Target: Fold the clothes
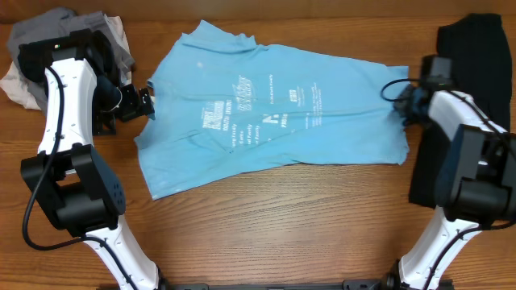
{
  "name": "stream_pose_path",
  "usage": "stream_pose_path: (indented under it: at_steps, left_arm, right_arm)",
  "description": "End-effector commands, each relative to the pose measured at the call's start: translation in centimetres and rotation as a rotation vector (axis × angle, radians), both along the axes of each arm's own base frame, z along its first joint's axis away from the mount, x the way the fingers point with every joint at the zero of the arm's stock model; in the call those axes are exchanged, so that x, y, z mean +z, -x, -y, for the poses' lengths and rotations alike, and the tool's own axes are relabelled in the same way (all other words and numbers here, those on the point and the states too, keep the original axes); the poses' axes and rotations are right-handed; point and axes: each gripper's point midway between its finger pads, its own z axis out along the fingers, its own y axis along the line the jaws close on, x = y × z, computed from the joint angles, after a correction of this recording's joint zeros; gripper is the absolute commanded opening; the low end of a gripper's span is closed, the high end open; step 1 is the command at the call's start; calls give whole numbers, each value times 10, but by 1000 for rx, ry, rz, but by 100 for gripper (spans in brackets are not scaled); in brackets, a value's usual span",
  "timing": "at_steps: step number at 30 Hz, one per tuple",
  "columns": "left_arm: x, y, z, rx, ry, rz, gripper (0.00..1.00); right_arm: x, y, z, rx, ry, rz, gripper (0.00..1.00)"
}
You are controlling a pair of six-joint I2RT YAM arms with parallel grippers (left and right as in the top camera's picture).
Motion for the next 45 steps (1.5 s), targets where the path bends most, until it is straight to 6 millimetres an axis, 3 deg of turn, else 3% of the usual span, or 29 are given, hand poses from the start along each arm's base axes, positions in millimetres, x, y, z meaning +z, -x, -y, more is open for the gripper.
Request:
stream_pose_path:
  at_steps: [1,2,9,14,16,18,21,22,31,39,45]
  left_arm:
    - [10,-15,31,-122,97,94,96]
    - [12,-21,41,-150,127,122,94]
    - [22,-52,104,-286,215,266,83]
    - [26,-77,148,-393,180,380,77]
    - [22,-85,161,-400,164,402,64]
    - [13,-91,169,-408,135,405,45]
    - [-8,-93,179,-429,129,374,9]
    - [-16,-93,181,-432,131,358,4]
    - [-91,-86,175,-413,139,207,4]
    - [-99,-89,154,-378,104,193,4]
    - [-102,-92,138,-359,56,190,4]
  right_arm:
    - [33,-14,28,-48,43,32,13]
    - [40,-16,28,-47,41,30,23]
    - [101,-29,21,-25,12,41,52]
    - [125,-28,-24,95,-206,47,63]
    - [126,-20,-47,163,-322,26,63]
    - [124,-9,-65,198,-408,-11,51]
    - [119,8,-77,212,-435,-87,15]
    - [119,11,-80,220,-438,-102,4]
    - [102,35,-113,273,-408,-241,4]
    - [34,79,-114,160,-367,-417,4]
    - [18,99,-107,117,-383,-473,4]
